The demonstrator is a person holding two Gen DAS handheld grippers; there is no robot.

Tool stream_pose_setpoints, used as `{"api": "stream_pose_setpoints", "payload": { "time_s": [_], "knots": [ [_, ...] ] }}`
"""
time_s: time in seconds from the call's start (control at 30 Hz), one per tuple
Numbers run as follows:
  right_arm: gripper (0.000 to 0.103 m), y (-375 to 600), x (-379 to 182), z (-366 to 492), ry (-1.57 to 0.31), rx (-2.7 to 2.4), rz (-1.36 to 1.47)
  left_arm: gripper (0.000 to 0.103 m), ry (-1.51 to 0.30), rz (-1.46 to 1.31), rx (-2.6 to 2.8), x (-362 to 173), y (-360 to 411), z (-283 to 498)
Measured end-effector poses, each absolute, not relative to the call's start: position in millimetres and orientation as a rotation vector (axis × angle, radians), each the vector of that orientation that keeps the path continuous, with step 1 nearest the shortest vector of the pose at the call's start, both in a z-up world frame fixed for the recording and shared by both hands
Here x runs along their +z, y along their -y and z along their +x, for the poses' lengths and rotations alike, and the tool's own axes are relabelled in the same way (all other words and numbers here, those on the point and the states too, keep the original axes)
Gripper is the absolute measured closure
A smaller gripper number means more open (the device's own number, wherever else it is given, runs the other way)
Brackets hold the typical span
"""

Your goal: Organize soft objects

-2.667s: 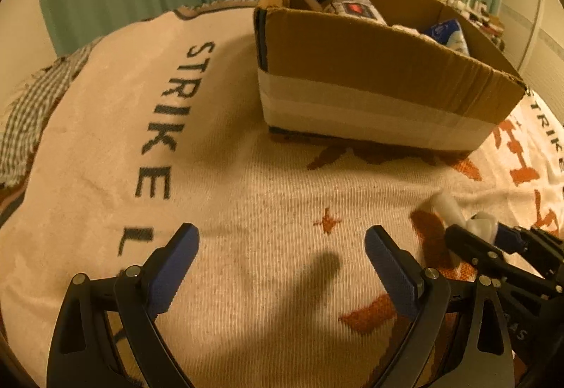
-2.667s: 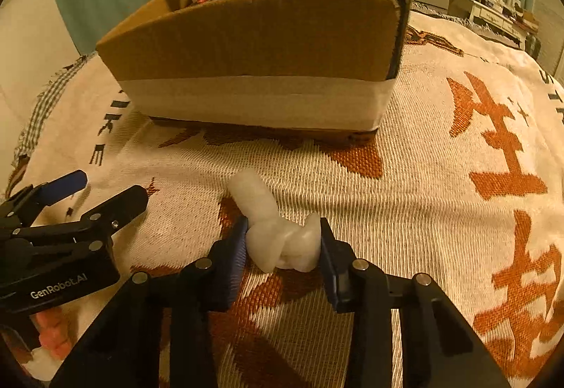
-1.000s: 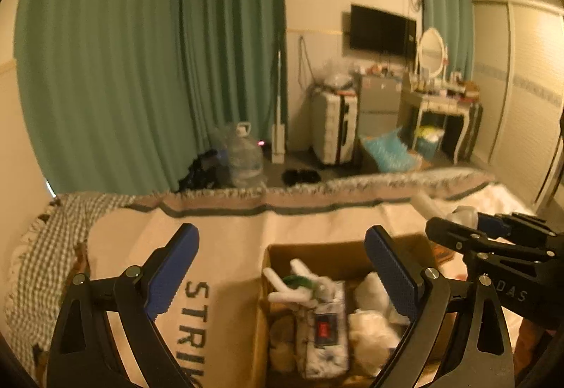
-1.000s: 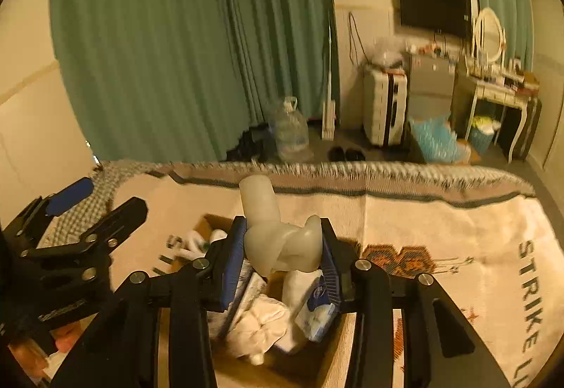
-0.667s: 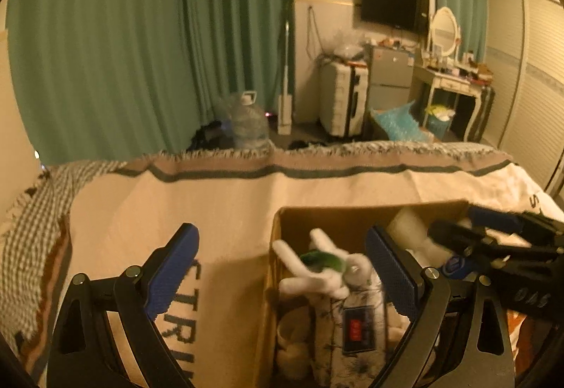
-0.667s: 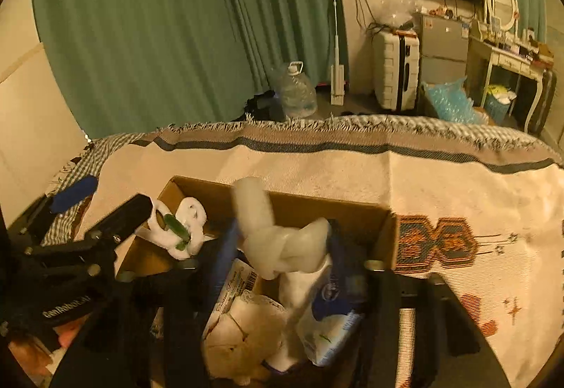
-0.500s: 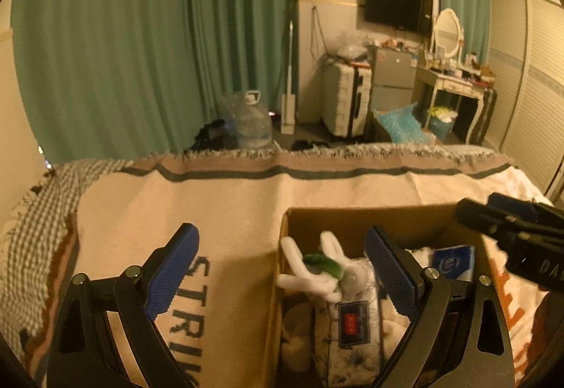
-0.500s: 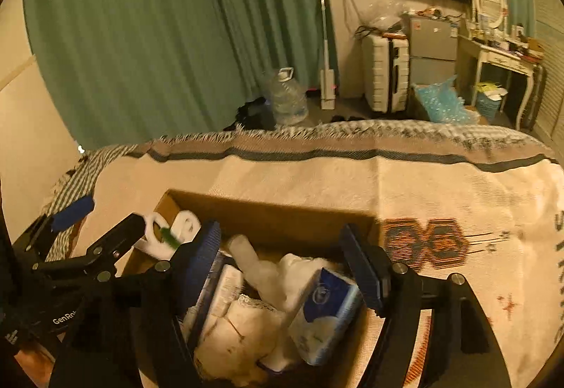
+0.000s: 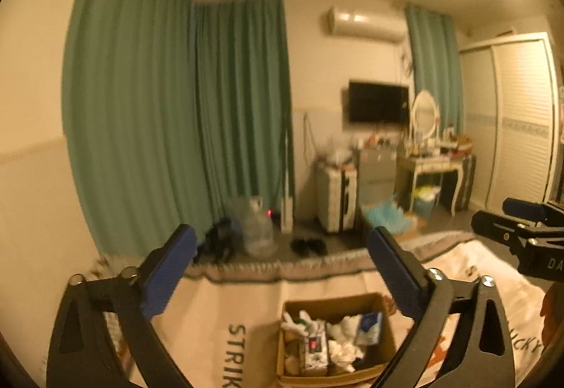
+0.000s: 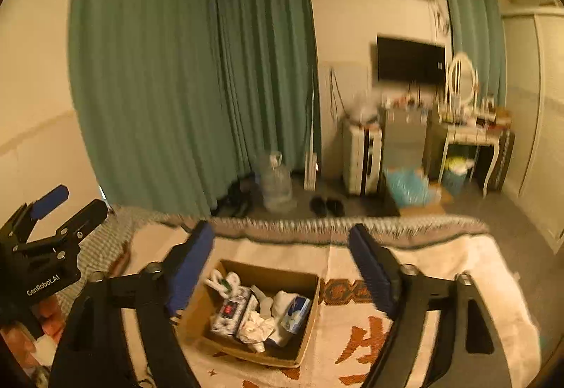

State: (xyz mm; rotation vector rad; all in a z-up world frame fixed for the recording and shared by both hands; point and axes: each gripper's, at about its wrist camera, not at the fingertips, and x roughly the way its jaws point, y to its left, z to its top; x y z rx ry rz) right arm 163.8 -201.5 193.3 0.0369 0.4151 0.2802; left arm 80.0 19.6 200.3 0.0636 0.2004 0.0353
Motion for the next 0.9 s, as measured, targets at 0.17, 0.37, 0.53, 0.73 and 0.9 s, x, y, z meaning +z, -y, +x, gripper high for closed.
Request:
{"api": "stream_pose_setpoints", "payload": {
  "time_s": [0.17,0.37,0.53,0.73,0.9],
  "knots": [
    [0.000,206.0,239.1,86.3,-0.313,0.289,0.017,0.002,-0.138,0.053,0.028,228.9,-21.9,21.3],
    [0.000,206.6,234.5,28.2,-0.258,0.286,0.011,0.002,-0.143,0.060,0.033,208.0,-22.3,-13.7],
    [0.000,214.5,192.6,21.5,-0.284,0.288,0.026,0.002,-0.191,0.029,0.036,155.5,-20.8,-13.2],
    [0.000,214.5,126.1,39.1,-0.344,0.269,0.052,0.002,-0.313,0.005,0.032,89.7,-24.7,8.5],
    [0.000,214.1,76.9,56.1,-0.406,0.247,0.045,0.002,-0.398,-0.042,0.053,51.9,-32.5,28.1]
  ]
}}
